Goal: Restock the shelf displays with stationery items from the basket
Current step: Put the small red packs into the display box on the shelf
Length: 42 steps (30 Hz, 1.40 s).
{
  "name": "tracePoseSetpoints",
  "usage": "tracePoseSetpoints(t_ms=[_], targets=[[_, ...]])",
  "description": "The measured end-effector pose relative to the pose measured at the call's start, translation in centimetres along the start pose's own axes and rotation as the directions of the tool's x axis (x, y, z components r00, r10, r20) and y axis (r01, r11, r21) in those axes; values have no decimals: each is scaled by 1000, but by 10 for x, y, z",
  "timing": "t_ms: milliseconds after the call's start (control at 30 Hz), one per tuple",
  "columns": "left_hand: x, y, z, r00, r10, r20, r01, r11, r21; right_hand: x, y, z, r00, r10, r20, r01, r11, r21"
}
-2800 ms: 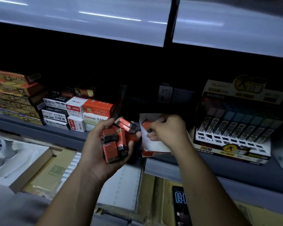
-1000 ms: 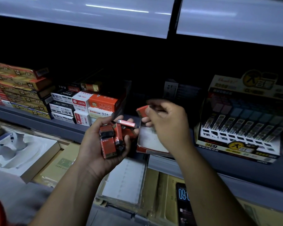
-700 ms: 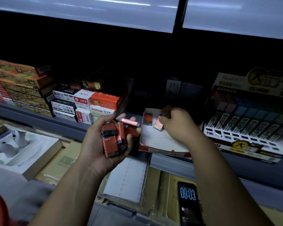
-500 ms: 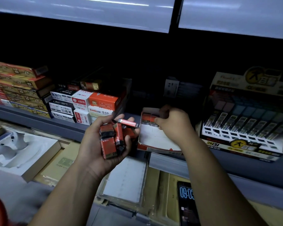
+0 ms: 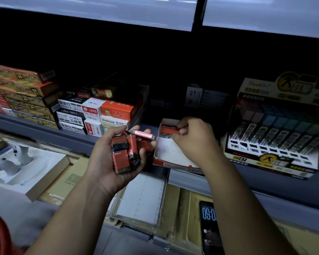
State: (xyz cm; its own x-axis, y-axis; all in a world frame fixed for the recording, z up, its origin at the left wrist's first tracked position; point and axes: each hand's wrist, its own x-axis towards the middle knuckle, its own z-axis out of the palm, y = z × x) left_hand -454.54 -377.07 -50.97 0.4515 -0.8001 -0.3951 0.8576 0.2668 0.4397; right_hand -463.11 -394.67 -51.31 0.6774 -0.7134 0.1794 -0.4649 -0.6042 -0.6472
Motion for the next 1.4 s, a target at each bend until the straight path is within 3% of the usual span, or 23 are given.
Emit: tracePoseSetpoints(t_ms=[67, 133, 167, 233, 367, 533, 600, 733, 967, 1133, 1267, 1400], targets=[[0, 2, -1, 1000, -12, -2, 12, 1000, 15, -8, -14, -6, 993, -105, 48, 98, 987, 130], [-1, 3, -1, 1000, 5, -25, -4, 1000, 29, -16, -26, -8, 954, -226, 197, 119, 889, 442], [-2, 4, 0, 999, 17, -41, -15, 999, 34, -18, -30, -8, 928, -279, 246, 120, 850, 513], [-3, 5, 1, 998, 24, -66, -21, 999, 46, -19, -29, -3, 915, -308, 262, 149, 859, 489], [-2, 4, 0, 998, -15, -56, 18, 998, 57, -16, -27, 5, 949, -265, 169, 170, 884, 435], [2, 2, -2, 999, 29, -46, -31, 999, -36, -6, -22, -9, 995, -41, 96, -24, 806, 591], [3, 1, -2, 998, 38, -42, -39, 999, -37, -2, -12, -14, 995, 53, 89, -93, 841, 534], [5, 0, -3, 999, 32, -33, -33, 999, -24, 11, 15, -7, 988, 87, -129, -57, 974, 217], [3, 0, 2, 997, 48, -59, -48, 999, -4, 21, 21, 4, 961, 265, -83, -246, 952, 184], [-1, -7, 8, 995, 65, -76, -66, 998, -6, 14, 19, -11, 986, 167, 3, -166, 983, -73], [-6, -9, 18, 989, 85, -117, -89, 996, -28, -5, 22, -22, 991, 40, 128, -27, 994, -108], [-13, -6, 19, 988, 103, -114, -103, 995, 10, -20, 22, -24, 986, -68, 153, 92, 984, -155]])
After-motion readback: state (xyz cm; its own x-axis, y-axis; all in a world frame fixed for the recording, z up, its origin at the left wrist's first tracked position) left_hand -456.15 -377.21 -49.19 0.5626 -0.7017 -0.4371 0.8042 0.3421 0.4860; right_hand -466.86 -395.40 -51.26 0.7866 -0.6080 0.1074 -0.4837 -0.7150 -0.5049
